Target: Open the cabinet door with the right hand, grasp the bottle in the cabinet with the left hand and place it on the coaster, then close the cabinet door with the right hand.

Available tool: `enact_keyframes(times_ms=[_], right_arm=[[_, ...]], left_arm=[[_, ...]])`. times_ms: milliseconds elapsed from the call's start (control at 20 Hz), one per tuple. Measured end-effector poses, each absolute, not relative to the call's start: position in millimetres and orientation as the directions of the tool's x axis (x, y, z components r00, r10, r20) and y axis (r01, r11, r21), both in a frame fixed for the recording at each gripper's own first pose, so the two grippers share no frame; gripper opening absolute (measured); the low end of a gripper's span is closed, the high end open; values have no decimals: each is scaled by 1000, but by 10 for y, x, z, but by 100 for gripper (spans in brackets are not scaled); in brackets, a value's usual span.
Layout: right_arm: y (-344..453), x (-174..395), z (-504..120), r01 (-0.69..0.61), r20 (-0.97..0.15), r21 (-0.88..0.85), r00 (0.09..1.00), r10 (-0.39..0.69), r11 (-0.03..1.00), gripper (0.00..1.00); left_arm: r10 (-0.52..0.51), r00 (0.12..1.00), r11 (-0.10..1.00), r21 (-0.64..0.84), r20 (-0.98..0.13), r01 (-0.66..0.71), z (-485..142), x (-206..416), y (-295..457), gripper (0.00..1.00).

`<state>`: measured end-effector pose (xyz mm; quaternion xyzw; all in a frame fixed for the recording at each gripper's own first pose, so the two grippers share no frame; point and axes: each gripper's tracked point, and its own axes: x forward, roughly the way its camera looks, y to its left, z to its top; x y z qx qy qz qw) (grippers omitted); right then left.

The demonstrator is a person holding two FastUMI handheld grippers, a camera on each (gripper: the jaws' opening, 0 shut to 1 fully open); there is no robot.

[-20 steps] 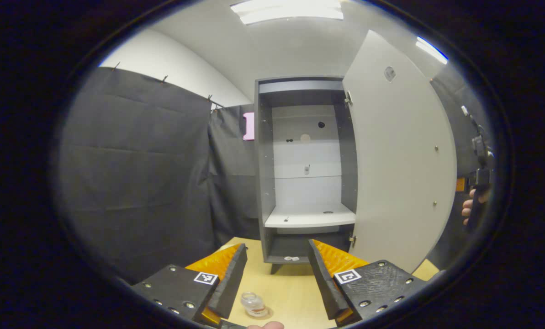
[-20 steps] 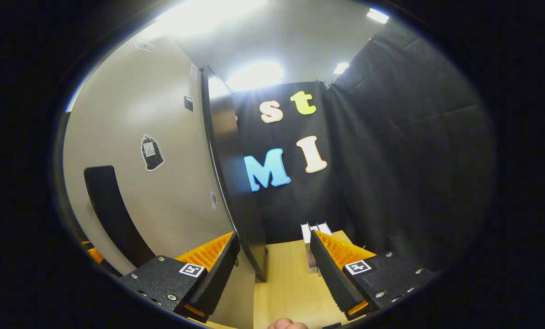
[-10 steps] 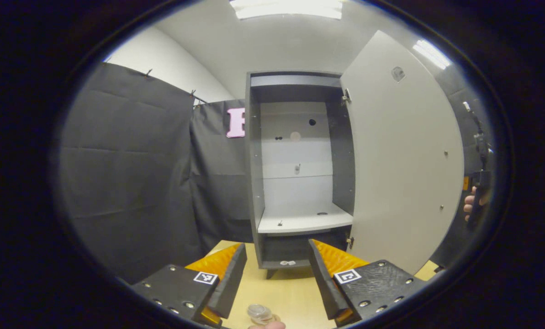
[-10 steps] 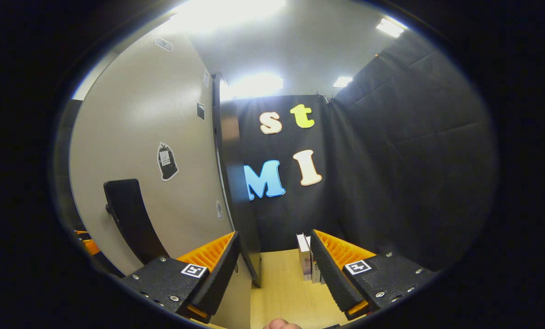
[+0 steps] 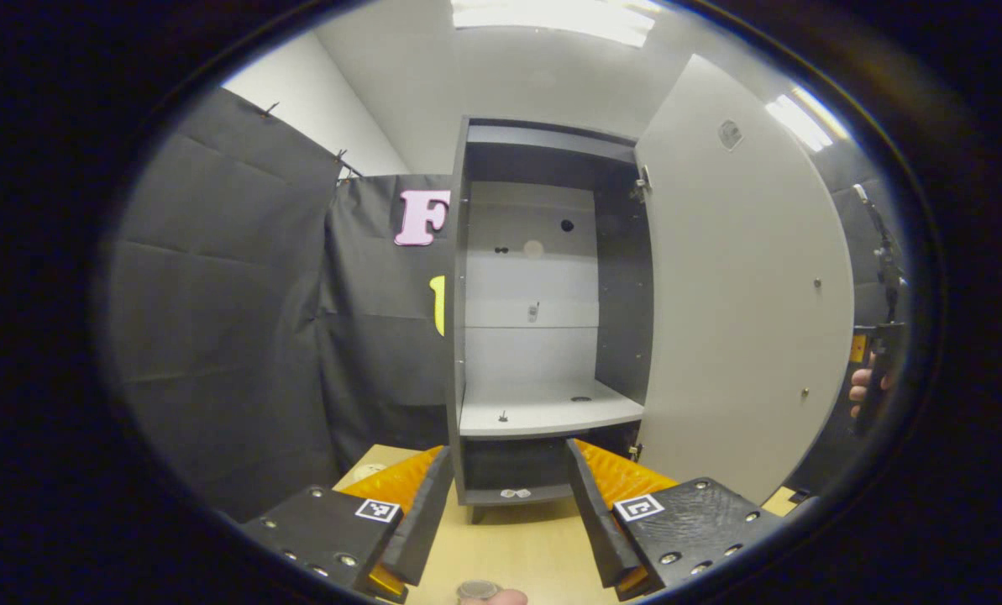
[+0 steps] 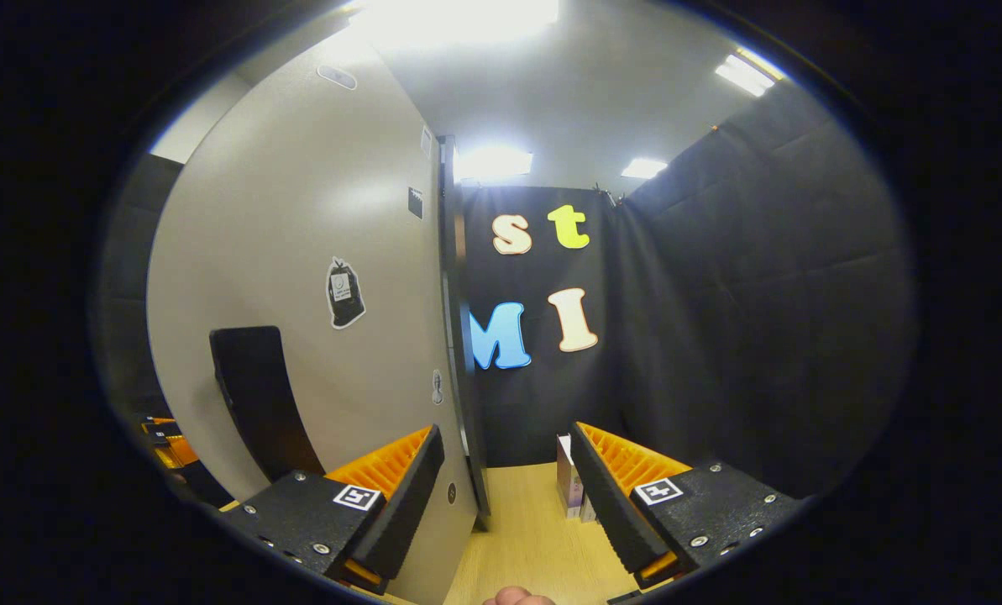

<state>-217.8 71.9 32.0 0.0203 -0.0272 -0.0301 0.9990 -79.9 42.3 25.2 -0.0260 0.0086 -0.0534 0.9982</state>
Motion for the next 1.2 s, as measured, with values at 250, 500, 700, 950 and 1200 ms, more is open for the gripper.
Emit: enact_keyframes(times_ms=[250,500,700,950,1200], right_arm=[[808,-2471,368,71,60,-17,996,-70,997,87],[948,-2608,378,43,73,-40,997,-40,998,91],[1209,-2542,325,-27,68,9,997,26,1000,91],[1535,-2418,378,-98,88,16,992,96,995,91],[1844,-2315,408,-169,110,38,980,164,985,91]], left_arm=[[-150,989,987,-53,-12,149,174,-823,497,77],[-181,983,983,-40,16,181,240,-875,434,71],[-155,988,987,-27,20,156,235,-875,502,71],[-97,995,995,-21,-2,97,232,-923,560,71],[-39,999,999,22,-8,39,306,-974,633,72]])
